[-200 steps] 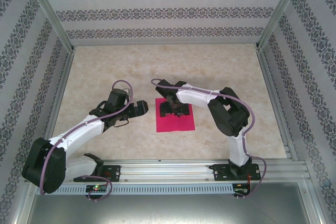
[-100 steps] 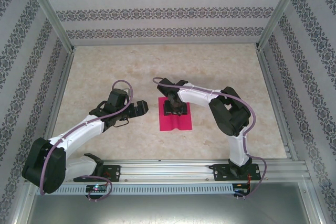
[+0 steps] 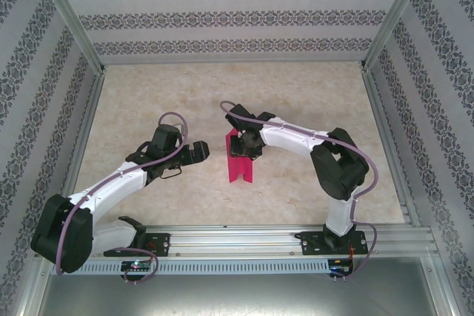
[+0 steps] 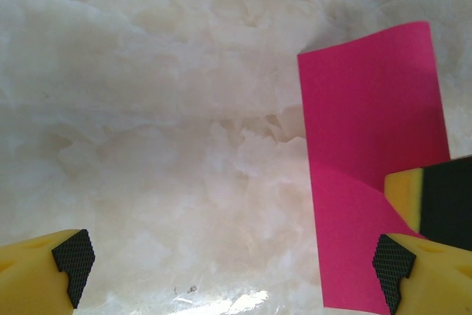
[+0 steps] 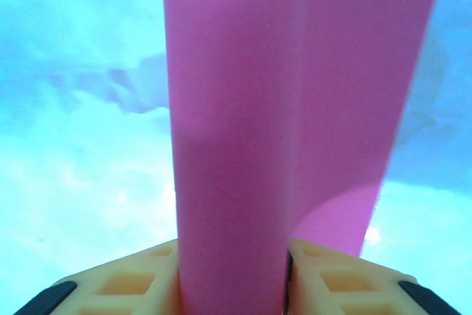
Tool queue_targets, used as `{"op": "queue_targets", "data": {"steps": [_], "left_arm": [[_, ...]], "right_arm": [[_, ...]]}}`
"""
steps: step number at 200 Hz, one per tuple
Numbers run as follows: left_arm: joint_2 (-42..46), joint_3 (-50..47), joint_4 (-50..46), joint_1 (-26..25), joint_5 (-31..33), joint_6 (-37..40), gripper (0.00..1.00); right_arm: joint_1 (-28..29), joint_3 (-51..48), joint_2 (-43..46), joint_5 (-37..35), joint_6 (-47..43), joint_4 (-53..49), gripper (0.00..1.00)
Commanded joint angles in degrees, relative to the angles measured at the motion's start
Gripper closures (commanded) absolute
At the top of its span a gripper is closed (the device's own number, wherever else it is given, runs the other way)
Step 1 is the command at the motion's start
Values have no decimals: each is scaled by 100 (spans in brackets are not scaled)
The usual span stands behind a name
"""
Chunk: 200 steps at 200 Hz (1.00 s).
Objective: Fold a paper plane with a square sheet of paper (pick it up from the middle)
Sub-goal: Fold the square sheet of paper in half at the center of the table.
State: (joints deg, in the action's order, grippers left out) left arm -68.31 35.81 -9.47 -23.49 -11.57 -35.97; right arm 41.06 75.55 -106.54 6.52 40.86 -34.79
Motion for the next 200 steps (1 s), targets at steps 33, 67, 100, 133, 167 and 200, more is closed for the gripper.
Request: {"op": "queue_targets", "data": {"steps": [33, 67, 100, 133, 167, 200], "left_arm": [[-18, 224, -34, 72, 57, 100, 0], [-22, 228, 9, 72, -9, 39, 0], [-7, 229, -39, 72, -29, 45, 0], [38, 207, -93, 67, 23, 81, 0], [-23, 194, -41, 72, 8, 128, 0], [-160, 224, 80, 72, -151, 151, 0]], "right_arm": [[-451, -1034, 850, 1962, 823, 2450, 64], [-746, -1700, 806, 2736, 1558, 4162, 62], [-880, -1885, 230, 2894, 1770, 4630, 62], [-943, -1804, -9, 2523, 1352, 3995, 62], [-975, -1564, 72, 2101, 670, 2872, 51], [-994, -1410, 186, 1857, 360, 2232, 44]]}}
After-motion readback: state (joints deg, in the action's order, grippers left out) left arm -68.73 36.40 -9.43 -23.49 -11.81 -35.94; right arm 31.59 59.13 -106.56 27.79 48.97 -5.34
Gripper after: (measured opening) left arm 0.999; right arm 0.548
